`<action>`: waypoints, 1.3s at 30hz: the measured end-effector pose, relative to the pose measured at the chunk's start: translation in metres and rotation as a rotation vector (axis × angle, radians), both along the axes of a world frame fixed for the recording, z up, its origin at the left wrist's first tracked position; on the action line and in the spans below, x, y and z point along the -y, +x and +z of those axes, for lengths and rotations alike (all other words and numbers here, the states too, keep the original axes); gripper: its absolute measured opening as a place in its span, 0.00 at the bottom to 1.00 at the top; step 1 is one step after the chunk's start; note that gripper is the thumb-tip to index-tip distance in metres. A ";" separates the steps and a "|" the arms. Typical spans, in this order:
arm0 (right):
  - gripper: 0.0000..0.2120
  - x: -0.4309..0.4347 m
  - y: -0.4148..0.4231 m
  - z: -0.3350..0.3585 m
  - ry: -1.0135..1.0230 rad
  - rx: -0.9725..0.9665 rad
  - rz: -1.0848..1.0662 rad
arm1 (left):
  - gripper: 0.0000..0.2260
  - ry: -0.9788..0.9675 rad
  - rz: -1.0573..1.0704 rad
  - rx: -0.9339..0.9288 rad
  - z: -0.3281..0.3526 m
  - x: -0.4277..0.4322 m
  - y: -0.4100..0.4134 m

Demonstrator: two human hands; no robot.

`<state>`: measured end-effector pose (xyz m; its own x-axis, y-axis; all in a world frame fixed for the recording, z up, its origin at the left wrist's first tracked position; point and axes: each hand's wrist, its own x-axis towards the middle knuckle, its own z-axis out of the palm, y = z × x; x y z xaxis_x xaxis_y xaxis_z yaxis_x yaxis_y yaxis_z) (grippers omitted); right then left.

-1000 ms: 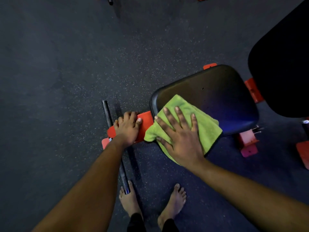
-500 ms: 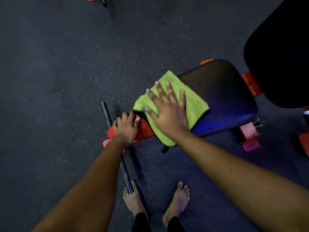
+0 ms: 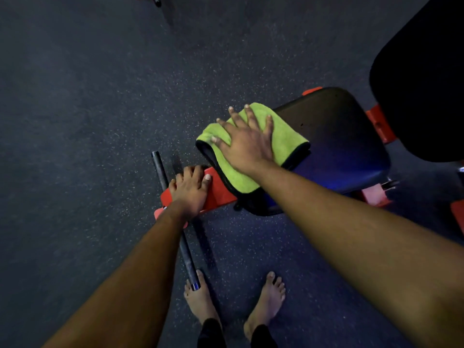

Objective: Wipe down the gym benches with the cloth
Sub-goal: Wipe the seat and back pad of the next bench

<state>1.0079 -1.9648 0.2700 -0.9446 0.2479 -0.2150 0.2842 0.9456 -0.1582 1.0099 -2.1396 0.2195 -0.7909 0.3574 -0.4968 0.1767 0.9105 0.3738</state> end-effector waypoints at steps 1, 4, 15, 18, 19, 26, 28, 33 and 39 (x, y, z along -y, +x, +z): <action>0.28 0.000 -0.002 -0.001 0.001 -0.007 -0.018 | 0.20 0.001 0.000 0.007 0.000 0.000 0.000; 0.28 0.012 0.031 0.000 0.001 -0.109 -0.051 | 0.19 0.001 -0.003 0.032 0.002 0.000 -0.002; 0.27 0.024 0.102 -0.003 -0.004 -0.127 -0.165 | 0.19 0.026 -0.028 -0.009 -0.002 0.003 0.000; 0.28 0.013 0.062 -0.002 -0.020 -0.121 -0.197 | 0.18 0.082 -0.011 -0.033 -0.008 0.007 0.001; 0.28 0.009 0.055 -0.003 -0.021 -0.121 -0.193 | 0.19 0.092 -0.010 -0.039 -0.008 0.008 0.001; 0.28 0.023 0.120 -0.001 0.010 -0.144 -0.144 | 0.22 0.053 -0.010 -0.058 -0.005 0.005 0.003; 0.29 0.019 0.138 -0.002 0.013 -0.116 -0.075 | 0.19 0.066 0.012 -0.054 -0.004 0.003 0.002; 0.27 -0.028 0.120 -0.002 -0.027 -0.140 -0.087 | 0.17 0.367 0.137 -0.040 0.008 -0.006 0.003; 0.27 0.007 0.128 -0.007 0.028 -0.196 -0.287 | 0.21 0.775 0.250 0.172 0.032 -0.050 -0.020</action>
<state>1.1360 -1.9721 0.2628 -0.8583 0.5125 -0.0259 0.5058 0.8365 -0.2108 0.9904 -2.0897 0.2516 -0.8276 0.4723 -0.3033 -0.1134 0.3886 0.9144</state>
